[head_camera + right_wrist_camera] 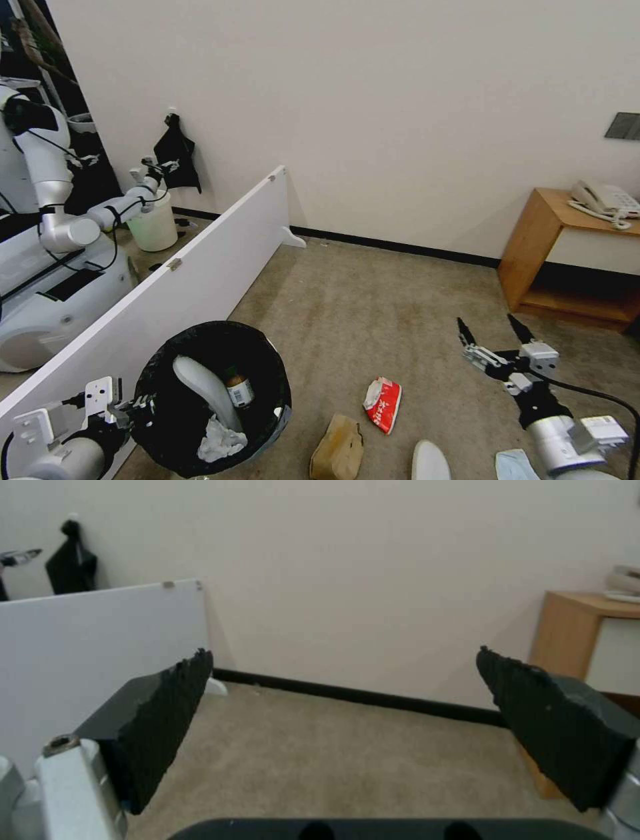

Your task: Pick up the trash bin, then pick up the garbage from the floor and place it into the trash bin.

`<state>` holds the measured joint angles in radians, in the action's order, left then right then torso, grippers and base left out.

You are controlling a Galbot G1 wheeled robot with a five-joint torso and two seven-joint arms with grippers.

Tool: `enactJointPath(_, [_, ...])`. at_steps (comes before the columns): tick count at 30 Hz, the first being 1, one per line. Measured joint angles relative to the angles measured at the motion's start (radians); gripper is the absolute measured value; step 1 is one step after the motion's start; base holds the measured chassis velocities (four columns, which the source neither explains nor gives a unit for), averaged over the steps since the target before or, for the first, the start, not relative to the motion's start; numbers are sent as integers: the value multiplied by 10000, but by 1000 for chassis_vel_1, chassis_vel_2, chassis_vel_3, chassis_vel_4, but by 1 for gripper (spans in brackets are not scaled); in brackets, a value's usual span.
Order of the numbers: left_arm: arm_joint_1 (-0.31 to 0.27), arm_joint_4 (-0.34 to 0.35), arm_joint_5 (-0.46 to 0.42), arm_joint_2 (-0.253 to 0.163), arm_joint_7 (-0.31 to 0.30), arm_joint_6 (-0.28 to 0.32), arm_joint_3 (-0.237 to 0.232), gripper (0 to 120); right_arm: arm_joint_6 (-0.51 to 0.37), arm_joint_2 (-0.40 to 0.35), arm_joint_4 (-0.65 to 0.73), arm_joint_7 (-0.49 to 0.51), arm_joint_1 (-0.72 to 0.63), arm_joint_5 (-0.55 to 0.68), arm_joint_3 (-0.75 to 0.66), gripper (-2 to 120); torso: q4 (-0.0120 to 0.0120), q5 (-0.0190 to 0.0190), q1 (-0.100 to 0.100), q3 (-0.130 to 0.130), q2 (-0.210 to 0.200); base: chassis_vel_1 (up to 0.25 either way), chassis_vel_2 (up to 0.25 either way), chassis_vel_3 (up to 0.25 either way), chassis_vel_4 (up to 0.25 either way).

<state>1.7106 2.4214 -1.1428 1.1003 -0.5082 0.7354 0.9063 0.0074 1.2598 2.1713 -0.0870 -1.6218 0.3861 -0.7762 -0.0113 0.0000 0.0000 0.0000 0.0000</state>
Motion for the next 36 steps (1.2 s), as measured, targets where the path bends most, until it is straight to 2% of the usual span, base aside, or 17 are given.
enactJointPath(14, [88,85,127,99,-61,0,51,3,17,-63,35,14,-8,36,399,100,0,0,0,0,0,-29,-38,-32,-23])
enactJointPath(19, [113,111,223,142,-75,0,49,3,55,-23,-51,535,42,-335,554,100,0,0,0,0,0,0,0,0,0])
enactJointPath(21, [127,152,263,149,-92,0,45,3,418,31,-244,965,-103,-340,501,100,2,0,0,0,-1,0,0,0,0])
enactJointPath(25, [128,174,276,154,-111,0,45,3,639,40,-343,703,-318,-193,276,100,-1,0,0,0,0,0,0,0,0])
enactJointPath(27, [119,204,295,170,-144,0,34,3,1150,60,-475,-31,-562,-231,55,100,-4,0,0,0,0,0,0,0,0])
enactJointPath(36, [65,235,325,223,-211,0,5,3,1094,230,-614,295,-544,-563,207,100,1,0,0,0,0,0,0,0,0])
